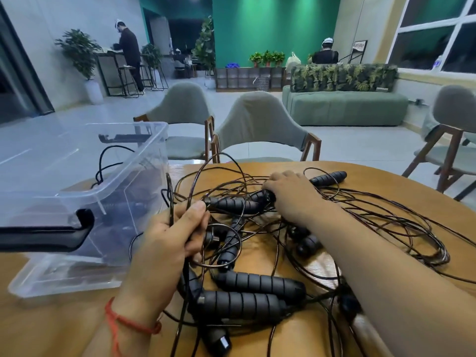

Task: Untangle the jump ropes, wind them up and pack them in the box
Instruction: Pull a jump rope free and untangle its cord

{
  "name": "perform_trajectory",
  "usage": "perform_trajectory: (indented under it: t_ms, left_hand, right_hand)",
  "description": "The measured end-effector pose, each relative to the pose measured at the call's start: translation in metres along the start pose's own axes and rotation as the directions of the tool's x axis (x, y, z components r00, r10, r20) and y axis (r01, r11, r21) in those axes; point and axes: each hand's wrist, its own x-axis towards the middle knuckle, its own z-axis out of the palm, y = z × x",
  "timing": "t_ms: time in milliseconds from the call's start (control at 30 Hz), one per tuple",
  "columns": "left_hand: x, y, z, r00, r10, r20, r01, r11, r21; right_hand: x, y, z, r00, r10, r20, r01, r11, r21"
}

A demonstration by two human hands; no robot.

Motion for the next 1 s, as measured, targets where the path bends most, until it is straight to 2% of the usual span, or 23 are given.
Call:
perform_trajectory:
  t_ms: [67,133,200,300,367,433,467,533,600,667,767,833,900,933,967,1000]
  left_hand:
    - [0.003,-0.001,-0.005,0.998,-0.001,-0.064,-0.001,0.999,-0.039]
    - [0.008,-0.003,-0.011,0.991,-0.006,-0.136,0.002,1.0,-0.029]
    - [0.012,-0.007,-0.015,0.982,0.001,-0.188,0.002,1.0,0.013]
    - [0.016,-0.013,-0.015,0.965,0.016,-0.262,-0.003,0.999,0.049]
    - [0.017,-0.014,-0.013,0.95,0.018,-0.311,-0.01,1.0,0.025]
    - [0.018,-0.014,-0.014,0.934,0.008,-0.356,-0.016,1.0,-0.018]
    - [0.018,-0.015,-0.014,0.927,0.002,-0.376,-0.013,1.0,-0.027]
    - [0.019,-0.015,-0.014,0.916,-0.021,-0.402,0.0,0.999,-0.052]
    - [0.019,-0.014,-0.011,0.906,-0.026,-0.422,0.0,0.998,-0.062]
    - [0.017,-0.012,-0.007,0.906,-0.006,-0.423,0.004,1.0,-0.007]
    - [0.015,-0.006,0.003,0.929,0.007,-0.37,0.01,0.999,0.043]
    - [0.013,0.006,0.013,0.957,0.009,-0.29,0.007,0.998,0.054]
    - [0.021,0.027,0.025,0.977,0.05,-0.206,-0.044,0.999,0.03]
    - [0.033,0.042,0.032,0.984,0.088,-0.156,-0.087,0.996,0.014]
    - [0.051,0.058,0.041,0.986,0.132,-0.098,-0.134,0.991,-0.009]
    - [0.076,0.074,0.051,0.986,0.159,-0.055,-0.162,0.986,-0.052]
  right_hand:
    - [0.0,0.004,-0.011,0.997,0.036,-0.069,-0.031,0.998,0.059]
    - [-0.007,0.002,-0.023,0.982,0.106,-0.158,-0.056,0.955,0.29]
    - [-0.023,-0.008,-0.037,0.957,0.131,-0.257,0.014,0.869,0.495]
    - [-0.054,-0.035,-0.059,0.951,0.06,-0.303,0.158,0.75,0.643]
    - [-0.074,-0.049,-0.066,0.979,-0.022,-0.205,0.167,0.664,0.729]
    - [-0.094,-0.062,-0.064,0.993,-0.119,-0.025,0.09,0.574,0.814]
    - [-0.103,-0.069,-0.06,0.985,-0.164,0.05,0.052,0.564,0.824]
    - [-0.119,-0.081,-0.047,0.964,-0.232,0.13,0.05,0.636,0.77]
    - [-0.129,-0.091,-0.035,0.948,-0.289,0.133,0.144,0.762,0.631]
    - [-0.133,-0.101,-0.03,0.95,-0.295,0.106,0.205,0.84,0.502]
    - [-0.135,-0.112,-0.028,0.959,-0.277,0.058,0.226,0.873,0.433]
    - [-0.138,-0.107,-0.028,0.969,-0.248,0.016,0.209,0.847,0.489]
    - [-0.14,-0.093,-0.032,0.985,-0.171,-0.004,0.139,0.79,0.597]
    - [-0.139,-0.084,-0.035,0.992,-0.122,0.003,0.088,0.727,0.681]
    - [-0.139,-0.076,-0.039,0.998,-0.058,0.001,0.035,0.613,0.789]
    - [-0.135,-0.069,-0.042,1.0,0.024,0.002,-0.013,0.45,0.893]
